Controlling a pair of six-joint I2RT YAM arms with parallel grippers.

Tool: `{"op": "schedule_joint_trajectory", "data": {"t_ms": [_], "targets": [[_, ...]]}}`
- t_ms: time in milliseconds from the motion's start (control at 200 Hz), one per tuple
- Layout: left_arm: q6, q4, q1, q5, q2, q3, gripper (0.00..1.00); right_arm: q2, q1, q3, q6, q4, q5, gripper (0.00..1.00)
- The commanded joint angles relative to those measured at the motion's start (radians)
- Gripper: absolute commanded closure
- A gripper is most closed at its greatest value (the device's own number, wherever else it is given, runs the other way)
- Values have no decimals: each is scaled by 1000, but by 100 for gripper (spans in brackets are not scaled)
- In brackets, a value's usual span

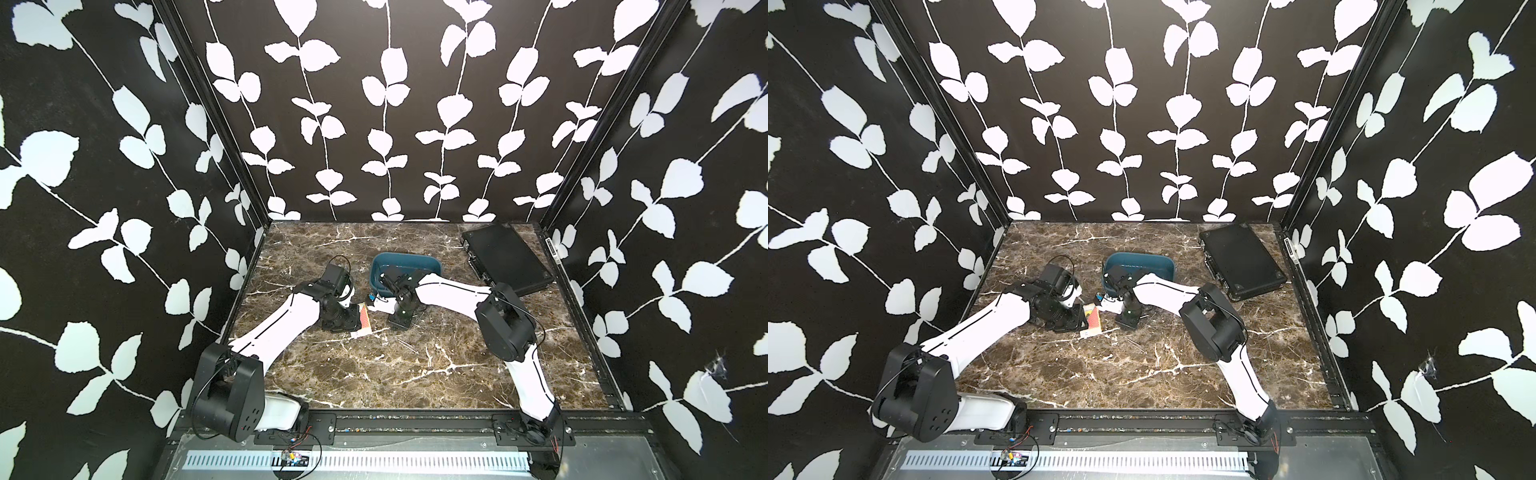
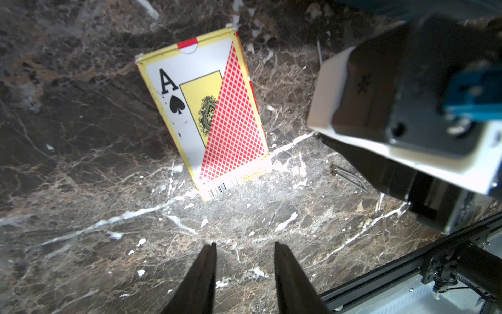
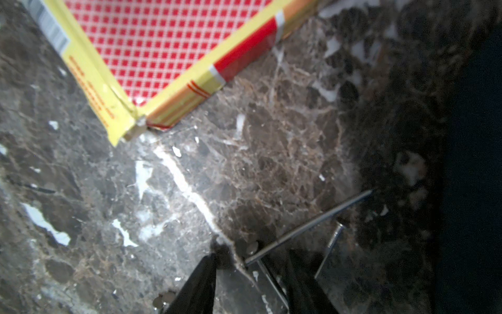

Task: Put the nails on the desktop into the storage box
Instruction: Pick up the nail from the center of the board.

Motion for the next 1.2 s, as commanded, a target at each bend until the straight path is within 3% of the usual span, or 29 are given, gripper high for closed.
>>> {"op": "schedule_joint_trajectory", "data": {"t_ms": [0,295,545,995,1195], "targets": [[10,-21,9,5,-33,-10,63,25,-7,-50,-11,-26,46,57],[12,-6,9,26,-15,-10,63,-14,-10,-141,-27,-27,130,62],[10,-1,9,37,-4,-7,62,-17,4,-126,-30,-16,155,78],[-18,32,11,41,-34,-51,62,-42,15,-79,-38,-21,147,99],[-29,47,10,36,-42,-52,62,-78,6,-54,-5,-45,122,100]]}}
